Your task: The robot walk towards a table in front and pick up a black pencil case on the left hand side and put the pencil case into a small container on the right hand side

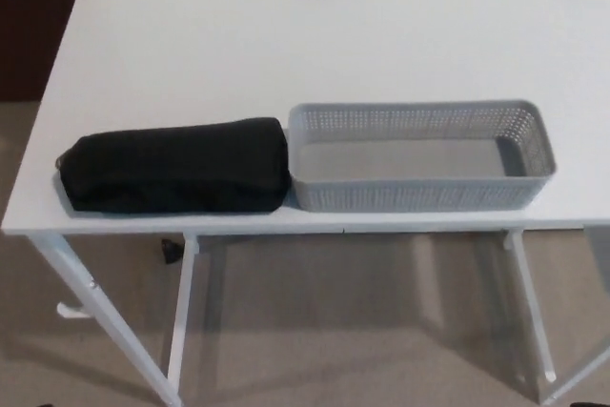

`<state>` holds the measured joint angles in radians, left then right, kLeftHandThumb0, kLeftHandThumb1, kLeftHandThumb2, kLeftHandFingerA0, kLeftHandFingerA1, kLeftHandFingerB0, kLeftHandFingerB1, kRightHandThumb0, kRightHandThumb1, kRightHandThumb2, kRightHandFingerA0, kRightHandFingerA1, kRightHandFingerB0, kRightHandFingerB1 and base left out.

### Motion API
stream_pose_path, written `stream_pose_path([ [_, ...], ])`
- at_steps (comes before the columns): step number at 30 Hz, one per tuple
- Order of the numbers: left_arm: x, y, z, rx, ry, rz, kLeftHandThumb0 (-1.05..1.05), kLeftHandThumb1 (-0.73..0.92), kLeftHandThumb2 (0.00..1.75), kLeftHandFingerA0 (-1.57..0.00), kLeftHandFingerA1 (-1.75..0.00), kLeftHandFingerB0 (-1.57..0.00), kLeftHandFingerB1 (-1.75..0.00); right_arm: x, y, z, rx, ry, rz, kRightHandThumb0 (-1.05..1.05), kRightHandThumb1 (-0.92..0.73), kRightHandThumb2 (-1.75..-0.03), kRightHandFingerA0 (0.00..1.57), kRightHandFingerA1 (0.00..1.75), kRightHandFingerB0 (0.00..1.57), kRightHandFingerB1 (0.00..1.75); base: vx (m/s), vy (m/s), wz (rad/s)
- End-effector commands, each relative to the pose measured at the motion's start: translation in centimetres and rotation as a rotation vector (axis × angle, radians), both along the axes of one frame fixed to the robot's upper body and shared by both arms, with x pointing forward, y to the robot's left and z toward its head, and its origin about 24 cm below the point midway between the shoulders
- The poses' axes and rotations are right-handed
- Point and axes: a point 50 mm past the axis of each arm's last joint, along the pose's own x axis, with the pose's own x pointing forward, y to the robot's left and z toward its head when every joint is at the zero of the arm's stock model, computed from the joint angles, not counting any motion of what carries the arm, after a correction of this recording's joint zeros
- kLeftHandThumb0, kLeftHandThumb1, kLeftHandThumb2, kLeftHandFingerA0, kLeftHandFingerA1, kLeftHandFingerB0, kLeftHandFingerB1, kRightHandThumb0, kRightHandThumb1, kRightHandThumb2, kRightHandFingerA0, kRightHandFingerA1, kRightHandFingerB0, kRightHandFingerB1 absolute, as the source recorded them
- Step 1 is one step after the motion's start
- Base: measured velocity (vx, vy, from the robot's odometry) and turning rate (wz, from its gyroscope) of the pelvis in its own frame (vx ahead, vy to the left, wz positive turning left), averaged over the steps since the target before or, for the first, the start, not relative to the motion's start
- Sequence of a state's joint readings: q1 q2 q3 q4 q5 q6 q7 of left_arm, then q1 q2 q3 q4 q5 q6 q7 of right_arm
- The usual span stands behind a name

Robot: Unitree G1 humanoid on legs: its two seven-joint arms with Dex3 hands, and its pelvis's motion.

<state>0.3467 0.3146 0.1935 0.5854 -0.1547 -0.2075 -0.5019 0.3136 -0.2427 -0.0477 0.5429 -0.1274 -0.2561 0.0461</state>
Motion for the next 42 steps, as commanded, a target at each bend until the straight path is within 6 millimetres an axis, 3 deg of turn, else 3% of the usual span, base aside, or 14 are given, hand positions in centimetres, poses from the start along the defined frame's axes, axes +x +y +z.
stream_pose_path([
  [1,0.1,0.6,0.4,0.042,-0.010,-0.013,-0.10,0.51,0.80,0.00,-0.19,0.00,-0.26,0.2,-0.1,0.2,-0.008,-0.022,0.007,-0.24,-0.42,-0.59,0.55,0.51,0.45,0.46,0.16,0.317,0.65],
  [4,0.3,0.6,0.4,0.048,-0.012,-0.012,-0.10,0.51,0.80,0.00,-0.19,0.00,-0.26,0.3,-0.1,0.2,-0.008,-0.025,0.005,-0.24,-0.42,-0.59,0.55,0.51,0.45,0.46,0.15,0.217,-0.12],
  [5,0.5,0.7,0.5,0.036,-0.018,-0.014,-0.07,0.66,0.61,0.00,-0.20,-0.04,-0.23,0.4,-0.1,0.2,-0.006,-0.028,0.000,-0.23,-0.41,-0.59,0.56,0.52,0.45,0.46,0.14,0.094,0.03],
  [6,0.6,0.7,0.5,0.032,-0.019,-0.014,-0.10,0.51,0.81,0.00,-0.18,0.00,-0.26,0.3,0.0,0.3,-0.004,-0.030,0.001,-0.21,-0.43,-0.58,0.55,0.50,0.45,0.45,0.12,0.047,0.06],
  [12,0.6,0.7,0.5,0.028,-0.011,-0.012,-0.06,0.53,0.82,0.00,-0.16,0.00,-0.25,0.1,0.1,0.4,-0.009,-0.014,0.003,-0.21,-0.43,-0.58,0.54,0.48,0.43,0.43,0.09,-0.068,0.08],
  [13,0.6,0.7,0.6,0.031,-0.013,-0.018,-0.03,0.68,0.61,0.00,-0.19,-0.05,-0.23,0.2,0.1,0.4,-0.011,-0.012,0.005,-0.22,-0.43,-0.58,0.54,0.49,0.43,0.43,0.08,-0.165,0.12],
  [20,0.7,0.7,0.7,0.032,-0.013,-0.029,-0.02,0.69,0.60,0.00,-0.18,-0.05,-0.22,0.4,0.1,0.4,-0.010,-0.018,0.005,-0.18,-0.44,-0.56,0.55,0.48,0.44,0.43,0.03,-0.147,0.04],
  [23,0.7,0.7,0.8,0.031,-0.016,-0.028,-0.02,0.69,0.60,0.00,-0.18,-0.05,-0.22,0.5,0.1,0.4,-0.013,-0.018,0.003,-0.18,-0.44,-0.56,0.55,0.48,0.44,0.43,0.03,-0.031,0.00],
  [24,0.6,0.6,0.7,0.044,-0.010,-0.034,-0.07,0.54,0.81,0.00,-0.14,-0.01,-0.24,0.5,0.1,0.4,-0.004,-0.015,-0.001,-0.17,-0.44,-0.56,0.55,0.48,0.44,0.43,0.00,0.000,0.00],
  [42,1.3,0.7,1.1,0.113,-0.007,0.002,-0.09,0.54,0.79,0.00,-0.13,0.00,-0.14,0.9,0.3,0.5,-0.007,-0.017,0.005,-0.21,-0.44,-0.57,0.55,0.48,0.45,0.43,0.04,0.061,0.04],
])
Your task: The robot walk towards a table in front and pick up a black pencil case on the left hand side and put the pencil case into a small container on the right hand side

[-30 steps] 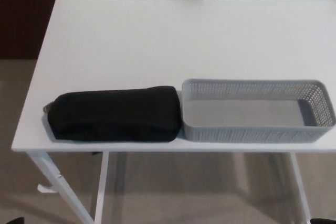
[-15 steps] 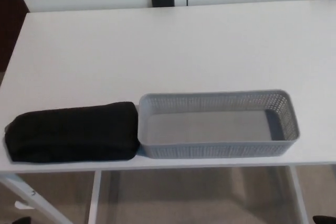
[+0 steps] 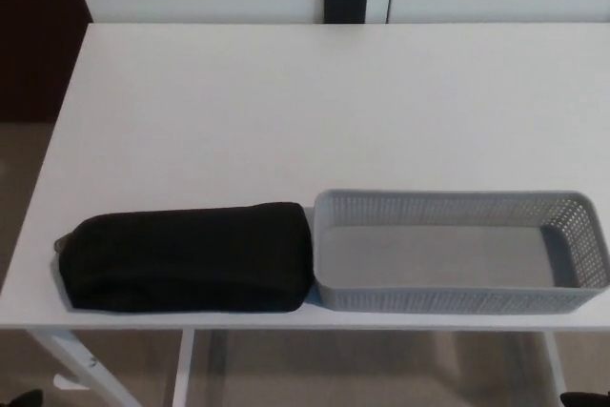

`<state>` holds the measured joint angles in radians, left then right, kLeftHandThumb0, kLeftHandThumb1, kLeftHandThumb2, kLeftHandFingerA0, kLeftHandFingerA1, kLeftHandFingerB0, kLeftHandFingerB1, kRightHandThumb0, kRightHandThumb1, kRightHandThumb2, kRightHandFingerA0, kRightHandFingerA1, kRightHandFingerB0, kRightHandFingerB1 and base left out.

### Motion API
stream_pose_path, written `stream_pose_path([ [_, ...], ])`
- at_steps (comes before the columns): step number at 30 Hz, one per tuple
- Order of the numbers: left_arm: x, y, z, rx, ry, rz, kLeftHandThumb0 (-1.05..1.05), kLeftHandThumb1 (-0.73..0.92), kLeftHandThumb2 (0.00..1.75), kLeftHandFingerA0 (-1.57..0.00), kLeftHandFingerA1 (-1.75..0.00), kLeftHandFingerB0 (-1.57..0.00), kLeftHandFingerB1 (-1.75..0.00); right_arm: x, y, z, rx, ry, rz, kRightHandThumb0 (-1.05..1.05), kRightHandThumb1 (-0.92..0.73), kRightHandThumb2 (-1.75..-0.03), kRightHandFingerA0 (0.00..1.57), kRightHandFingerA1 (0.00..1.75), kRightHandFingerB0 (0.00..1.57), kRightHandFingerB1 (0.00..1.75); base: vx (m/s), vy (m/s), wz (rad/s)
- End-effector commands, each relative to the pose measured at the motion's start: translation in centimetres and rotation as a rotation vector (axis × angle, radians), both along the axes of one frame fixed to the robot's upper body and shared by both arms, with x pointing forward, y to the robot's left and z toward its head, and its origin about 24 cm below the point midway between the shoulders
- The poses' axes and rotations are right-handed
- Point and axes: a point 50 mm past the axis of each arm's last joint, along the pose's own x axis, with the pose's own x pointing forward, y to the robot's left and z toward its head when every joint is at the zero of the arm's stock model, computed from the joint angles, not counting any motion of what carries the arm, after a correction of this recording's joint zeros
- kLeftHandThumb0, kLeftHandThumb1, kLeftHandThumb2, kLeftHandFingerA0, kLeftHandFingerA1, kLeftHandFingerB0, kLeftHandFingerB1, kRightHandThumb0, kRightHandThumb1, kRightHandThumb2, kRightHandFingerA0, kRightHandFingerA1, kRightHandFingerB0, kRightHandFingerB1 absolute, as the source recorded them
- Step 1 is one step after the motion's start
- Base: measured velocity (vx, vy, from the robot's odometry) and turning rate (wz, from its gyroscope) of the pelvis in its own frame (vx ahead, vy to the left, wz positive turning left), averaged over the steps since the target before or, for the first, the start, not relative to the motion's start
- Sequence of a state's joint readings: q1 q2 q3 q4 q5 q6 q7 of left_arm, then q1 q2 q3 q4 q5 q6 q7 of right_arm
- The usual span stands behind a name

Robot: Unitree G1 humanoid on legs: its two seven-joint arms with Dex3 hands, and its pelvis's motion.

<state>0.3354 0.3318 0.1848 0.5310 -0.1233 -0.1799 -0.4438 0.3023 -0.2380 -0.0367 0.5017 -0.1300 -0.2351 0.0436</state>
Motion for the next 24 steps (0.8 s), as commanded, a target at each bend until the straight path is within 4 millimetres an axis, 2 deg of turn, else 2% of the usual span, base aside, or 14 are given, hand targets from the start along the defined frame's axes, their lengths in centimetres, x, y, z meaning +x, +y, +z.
stream_pose_path([
  [1,0.1,0.5,0.2,0.044,0.018,0.010,-0.09,0.54,0.79,0.00,-0.13,0.00,-0.14,0.0,-0.3,0.1,-0.010,0.011,-0.013,-0.21,-0.44,-0.57,0.55,0.48,0.45,0.43,0.00,0.000,0.00],
  [2,0.2,0.4,0.4,0.056,0.019,0.011,-0.06,0.64,0.59,-0.02,-0.22,0.00,-0.18,0.0,-0.3,0.1,0.000,0.010,-0.013,-0.22,-0.44,-0.58,0.54,0.48,0.44,0.43,0.01,-0.085,0.02],
  [8,0.3,0.2,0.7,0.039,0.022,0.032,-0.10,0.61,0.58,0.00,-0.18,0.00,-0.19,0.4,-0.2,0.1,0.006,0.001,0.003,-0.22,-0.44,-0.58,0.53,0.49,0.44,0.43,0.00,-0.013,0.01],
  [10,0.6,0.2,0.9,0.083,0.042,-0.021,-0.19,0.57,0.57,0.00,-0.14,0.00,-0.12,0.7,-0.1,0.1,0.014,-0.001,-0.009,-0.21,-0.45,-0.57,0.53,0.48,0.44,0.43,0.00,0.000,0.00],
  [13,0.7,0.1,1.1,0.099,0.049,-0.049,-0.19,0.56,0.57,0.00,-0.13,0.00,-0.12,0.7,-0.1,0.1,0.014,-0.003,-0.012,-0.22,-0.44,-0.58,0.53,0.49,0.44,0.43,0.00,0.000,0.00],
  [16,0.1,0.7,1.9,0.046,0.008,0.010,-0.15,0.57,0.57,0.00,-0.07,0.00,-0.10,0.5,0.1,0.0,0.009,0.006,-0.012,-0.22,-0.45,-0.58,0.53,0.48,0.43,0.43,0.00,0.000,0.00],
  [18,-0.6,1.4,3.0,0.056,-0.024,0.007,-0.18,0.58,0.57,0.00,0.00,0.00,-0.02,0.6,0.0,0.2,0.018,0.000,-0.017,-0.21,-0.45,-0.58,0.52,0.48,0.44,0.43,0.00,0.000,0.00],
  [19,-1.4,1.8,3.9,0.063,-0.048,0.038,-0.24,0.48,0.75,0.00,-0.02,0.00,-0.09,0.8,-0.1,0.2,0.018,-0.003,-0.019,-0.22,-0.45,-0.58,0.53,0.48,0.44,0.44,0.00,0.000,0.00],
  [20,-2.7,2.5,5.7,0.084,-0.096,0.084,-0.25,0.48,0.75,0.00,-0.08,0.00,-0.11,1.1,-0.3,0.4,0.014,-0.007,-0.019,-0.23,-0.44,-0.59,0.53,0.49,0.44,0.44,0.00,0.000,0.00],
  [21,-3.3,2.8,6.4,0.099,-0.122,0.088,-0.25,0.48,0.75,0.00,-0.08,0.00,-0.11,1.2,-0.3,0.4,0.012,-0.007,-0.020,-0.23,-0.44,-0.59,0.53,0.49,0.44,0.44,0.00,0.000,0.00],
  [22,-4.0,3.2,7.1,0.092,-0.145,0.125,-0.24,0.57,0.57,0.00,-0.14,0.00,-0.15,1.4,-0.4,0.5,0.008,-0.011,-0.021,-0.24,-0.44,-0.59,0.54,0.49,0.45,0.44,0.00,0.000,0.00],
  [23,-4.8,3.7,7.7,0.107,-0.155,0.158,-0.32,0.46,0.71,-0.02,-0.19,-0.01,-0.17,1.5,-0.5,0.6,0.006,-0.013,-0.021,-0.24,-0.44,-0.59,0.53,0.49,0.45,0.44,0.00,0.000,0.00],
  [24,-6.0,4.4,8.7,0.149,-0.160,0.186,-0.32,0.48,0.70,-0.04,-0.24,-0.02,-0.15,1.5,-0.6,0.6,0.005,-0.012,-0.018,-0.24,-0.44,-0.60,0.53,0.49,0.45,0.44,0.00,0.000,0.00],
])
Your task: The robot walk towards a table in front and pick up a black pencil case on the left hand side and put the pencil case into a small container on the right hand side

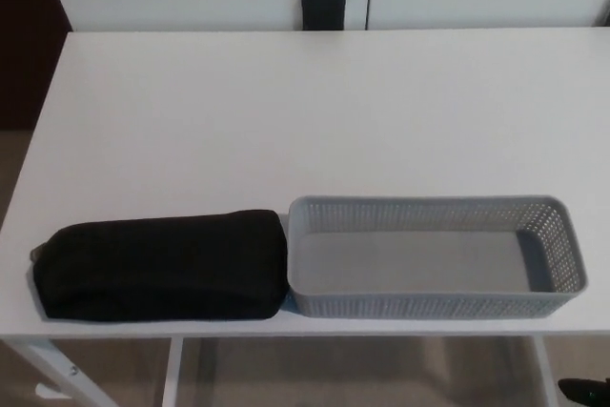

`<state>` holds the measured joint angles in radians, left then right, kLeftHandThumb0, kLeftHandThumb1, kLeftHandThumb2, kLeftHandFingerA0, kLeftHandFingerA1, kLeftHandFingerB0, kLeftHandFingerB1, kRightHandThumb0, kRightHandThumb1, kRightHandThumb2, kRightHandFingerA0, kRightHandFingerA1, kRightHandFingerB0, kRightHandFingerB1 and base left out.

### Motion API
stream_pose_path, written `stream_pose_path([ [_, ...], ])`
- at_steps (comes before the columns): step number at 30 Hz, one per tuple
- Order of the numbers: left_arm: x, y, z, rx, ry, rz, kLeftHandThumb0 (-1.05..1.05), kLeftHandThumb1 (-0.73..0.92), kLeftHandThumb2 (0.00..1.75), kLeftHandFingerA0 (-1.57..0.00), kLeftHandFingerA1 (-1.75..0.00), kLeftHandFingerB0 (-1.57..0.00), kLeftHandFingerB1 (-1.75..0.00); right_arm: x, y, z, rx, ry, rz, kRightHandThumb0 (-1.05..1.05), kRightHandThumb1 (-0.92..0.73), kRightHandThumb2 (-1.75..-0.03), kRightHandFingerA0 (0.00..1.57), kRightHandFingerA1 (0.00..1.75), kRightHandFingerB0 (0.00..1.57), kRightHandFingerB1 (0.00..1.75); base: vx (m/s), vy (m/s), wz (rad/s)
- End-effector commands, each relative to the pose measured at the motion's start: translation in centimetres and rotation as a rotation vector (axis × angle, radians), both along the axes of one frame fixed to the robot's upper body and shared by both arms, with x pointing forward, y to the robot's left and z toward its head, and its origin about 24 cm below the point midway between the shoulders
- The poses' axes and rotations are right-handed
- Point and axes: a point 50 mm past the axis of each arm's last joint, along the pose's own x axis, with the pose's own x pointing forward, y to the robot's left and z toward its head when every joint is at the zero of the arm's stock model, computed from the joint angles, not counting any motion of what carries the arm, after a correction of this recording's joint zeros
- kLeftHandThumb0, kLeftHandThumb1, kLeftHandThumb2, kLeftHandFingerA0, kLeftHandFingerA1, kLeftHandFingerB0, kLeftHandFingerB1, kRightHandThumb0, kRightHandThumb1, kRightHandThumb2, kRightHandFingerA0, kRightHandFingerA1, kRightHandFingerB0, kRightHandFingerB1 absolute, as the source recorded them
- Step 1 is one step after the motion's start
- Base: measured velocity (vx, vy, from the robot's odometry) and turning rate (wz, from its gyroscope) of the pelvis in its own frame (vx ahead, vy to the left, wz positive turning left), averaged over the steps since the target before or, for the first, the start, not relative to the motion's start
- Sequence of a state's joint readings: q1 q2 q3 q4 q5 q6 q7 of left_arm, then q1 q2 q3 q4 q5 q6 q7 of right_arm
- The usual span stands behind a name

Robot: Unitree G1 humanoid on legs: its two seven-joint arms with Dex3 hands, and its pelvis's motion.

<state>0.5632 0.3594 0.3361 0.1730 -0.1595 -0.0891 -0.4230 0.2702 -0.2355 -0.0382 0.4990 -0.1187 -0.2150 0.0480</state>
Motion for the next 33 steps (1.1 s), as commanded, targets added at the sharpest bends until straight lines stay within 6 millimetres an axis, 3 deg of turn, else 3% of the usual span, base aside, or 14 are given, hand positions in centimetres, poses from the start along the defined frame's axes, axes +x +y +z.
stream_pose_path([
  [1,-4.2,2.6,4.3,0.059,-0.081,0.134,-0.32,0.48,0.70,-0.04,-0.24,-0.02,-0.15,0.4,-0.7,0.4,-0.008,0.006,-0.008,-0.24,-0.44,-0.60,0.53,0.49,0.45,0.44,0.00,0.000,0.00],
  [5,-6.4,3.8,8.9,0.079,-0.145,0.146,-0.34,0.53,0.61,-0.07,-0.29,-0.09,-0.23,0.6,-1.2,0.8,-0.025,0.007,0.012,-0.25,-0.45,-0.60,0.52,0.49,0.44,0.44,0.00,0.000,0.00],
  [7,-5.9,3.4,12.9,-0.020,-0.255,-0.038,-0.31,0.52,0.61,-0.22,-0.33,-0.18,-0.31,0.9,-1.3,0.8,-0.032,0.007,0.016,-0.29,-0.43,-0.62,0.53,0.50,0.43,0.45,-0.02,-0.018,0.03],
  [10,-4.5,0.7,19.7,-0.249,-0.486,-0.462,-0.28,0.52,0.59,-0.21,-0.33,-0.20,-0.30,1.3,-1.2,0.7,-0.034,0.008,0.022,-0.30,-0.42,-0.62,0.54,0.50,0.45,0.46,0.00,0.000,0.00],
  [11,-4.3,-0.3,21.6,-0.263,-0.560,-0.562,-0.19,0.42,0.92,-0.09,-0.51,-0.08,-0.49,1.4,-1.0,0.6,-0.033,0.013,0.024,-0.28,-0.43,-0.61,0.53,0.50,0.45,0.45,0.00,0.000,0.00],
  [13,-4.0,-1.5,23.3,-0.266,-0.638,-0.639,-0.21,0.42,0.92,-0.09,-0.51,-0.08,-0.49,1.5,-0.9,0.6,-0.028,0.007,0.023,-0.27,-0.43,-0.61,0.53,0.50,0.45,0.45,0.00,0.000,0.00],
  [14,-3.4,-2.2,24.2,-0.253,-0.721,-0.695,-0.39,0.48,0.61,-0.15,-0.35,-0.14,-0.31,1.5,-0.9,0.6,-0.034,0.008,0.023,-0.27,-0.43,-0.60,0.53,0.49,0.44,0.45,0.00,0.000,0.00],
  [17,-1.5,-4.1,26.3,-0.213,-0.853,-0.748,-0.43,0.48,0.63,-0.13,-0.37,-0.12,-0.31,1.5,-1.1,0.7,-0.033,0.008,0.017,-0.27,-0.44,-0.61,0.53,0.49,0.44,0.45,0.00,0.000,0.00],
  [18,0.8,-5.5,27.5,-0.057,-0.949,-0.800,-0.21,0.49,0.94,-0.03,-0.50,0.00,-0.48,1.4,-1.3,0.8,-0.035,0.006,0.020,-0.26,-0.44,-0.60,0.52,0.49,0.43,0.44,0.00,0.000,0.00],
  [19,1.7,-6.1,27.8,0.023,-0.970,-0.816,-0.25,0.51,0.56,-0.13,-0.35,-0.12,-0.28,1.4,-1.3,0.8,-0.036,0.006,0.024,-0.28,-0.44,-0.61,0.52,0.50,0.43,0.45,0.00,0.000,0.00],
  [26,9.6,-9.4,27.9,0.463,-0.829,-0.958,-0.18,0.50,0.55,-0.12,-0.29,-0.16,-0.28,1.4,-1.2,0.9,-0.009,0.003,0.017,-0.25,-0.44,-0.60,0.50,0.48,0.42,0.43,0.00,0.000,0.00],
  [27,11.0,-10.4,27.4,0.516,-0.787,-0.992,-0.13,0.49,0.93,-0.02,-0.50,0.00,-0.47,1.4,-1.3,0.9,-0.028,0.002,0.023,-0.28,-0.42,-0.61,0.53,0.49,0.44,0.45,0.00,0.000,0.00],
  [28,11.9,-11.1,27.2,0.563,-0.741,-1.015,-0.14,0.47,0.56,-0.09,-0.25,-0.11,-0.27,1.4,-1.3,0.9,-0.035,0.000,0.024,-0.27,-0.43,-0.60,0.53,0.50,0.44,0.45,0.00,0.000,0.00],
  [33,14.7,-13.5,26.1,0.719,-0.579,-1.078,-0.11,0.46,0.54,0.00,-0.27,-0.07,-0.25,1.6,-1.2,1.0,-0.037,0.004,0.024,-0.26,-0.44,-0.60,0.52,0.49,0.44,0.44,0.00,0.000,0.00],
])
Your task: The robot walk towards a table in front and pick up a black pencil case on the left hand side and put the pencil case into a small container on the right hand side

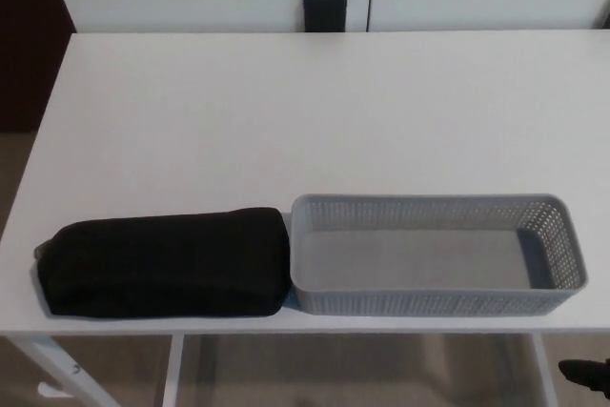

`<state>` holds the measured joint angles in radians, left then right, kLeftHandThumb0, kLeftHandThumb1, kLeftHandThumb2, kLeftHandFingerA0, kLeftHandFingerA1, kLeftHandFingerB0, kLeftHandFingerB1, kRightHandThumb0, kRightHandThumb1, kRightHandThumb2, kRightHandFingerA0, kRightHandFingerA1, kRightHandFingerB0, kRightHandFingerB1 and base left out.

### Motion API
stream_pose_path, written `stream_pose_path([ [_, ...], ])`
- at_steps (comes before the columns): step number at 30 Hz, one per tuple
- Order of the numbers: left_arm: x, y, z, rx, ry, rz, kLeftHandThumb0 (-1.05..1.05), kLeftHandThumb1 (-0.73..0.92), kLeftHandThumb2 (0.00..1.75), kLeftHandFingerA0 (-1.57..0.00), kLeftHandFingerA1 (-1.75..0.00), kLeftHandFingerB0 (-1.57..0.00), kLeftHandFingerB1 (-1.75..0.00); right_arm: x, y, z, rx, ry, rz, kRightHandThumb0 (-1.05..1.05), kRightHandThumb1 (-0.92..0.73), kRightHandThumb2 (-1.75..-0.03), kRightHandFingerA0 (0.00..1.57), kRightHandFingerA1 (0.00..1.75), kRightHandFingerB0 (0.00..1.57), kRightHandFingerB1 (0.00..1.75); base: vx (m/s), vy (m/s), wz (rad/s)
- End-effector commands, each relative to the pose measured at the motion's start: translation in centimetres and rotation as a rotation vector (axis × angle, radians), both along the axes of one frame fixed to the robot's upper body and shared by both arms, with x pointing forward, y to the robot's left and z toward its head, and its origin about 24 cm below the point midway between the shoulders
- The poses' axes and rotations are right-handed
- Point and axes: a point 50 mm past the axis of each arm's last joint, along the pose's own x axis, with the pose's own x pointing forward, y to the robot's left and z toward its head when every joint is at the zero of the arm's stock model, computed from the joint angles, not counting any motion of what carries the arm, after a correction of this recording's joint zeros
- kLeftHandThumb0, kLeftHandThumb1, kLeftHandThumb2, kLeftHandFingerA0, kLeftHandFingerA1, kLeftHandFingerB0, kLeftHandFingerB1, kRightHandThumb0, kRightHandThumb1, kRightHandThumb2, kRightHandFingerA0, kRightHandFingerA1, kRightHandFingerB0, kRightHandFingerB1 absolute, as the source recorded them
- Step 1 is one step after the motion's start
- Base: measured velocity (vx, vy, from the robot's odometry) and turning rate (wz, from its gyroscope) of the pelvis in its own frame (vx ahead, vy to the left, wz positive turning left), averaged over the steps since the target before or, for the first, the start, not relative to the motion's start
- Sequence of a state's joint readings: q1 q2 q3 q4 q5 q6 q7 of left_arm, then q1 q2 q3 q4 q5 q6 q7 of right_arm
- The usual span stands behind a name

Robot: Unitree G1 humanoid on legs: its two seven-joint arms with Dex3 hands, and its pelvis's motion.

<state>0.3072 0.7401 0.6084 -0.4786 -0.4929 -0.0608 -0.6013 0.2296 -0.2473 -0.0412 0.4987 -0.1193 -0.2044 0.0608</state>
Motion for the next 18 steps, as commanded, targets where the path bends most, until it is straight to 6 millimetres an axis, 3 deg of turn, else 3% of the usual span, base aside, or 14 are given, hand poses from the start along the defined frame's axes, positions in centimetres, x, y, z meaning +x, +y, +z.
stream_pose_path([
  [1,6.6,-9.2,1.5,0.641,0.062,-0.192,-0.09,0.38,0.67,0.00,-0.17,-0.03,-0.27,0.2,-1.0,0.4,-0.028,0.027,0.008,-0.26,-0.44,-0.60,0.51,0.49,0.43,0.44,0.00,0.000,0.00],
  [9,10.4,-10.8,-3.9,0.852,0.255,-0.169,-0.20,0.40,0.68,0.00,-0.03,0.00,-0.12,0.6,-0.9,0.6,-0.047,0.019,0.032,-0.28,-0.43,-0.61,0.52,0.49,0.44,0.44,0.00,0.000,0.00],
  [18,11.1,-11.4,-8.1,0.915,0.426,-0.150,-0.09,0.37,0.69,0.00,0.00,0.00,-0.06,0.7,-1.0,0.7,-0.059,0.032,0.044,-0.29,-0.42,-0.61,0.53,0.49,0.46,0.46,0.00,0.000,0.00],
])
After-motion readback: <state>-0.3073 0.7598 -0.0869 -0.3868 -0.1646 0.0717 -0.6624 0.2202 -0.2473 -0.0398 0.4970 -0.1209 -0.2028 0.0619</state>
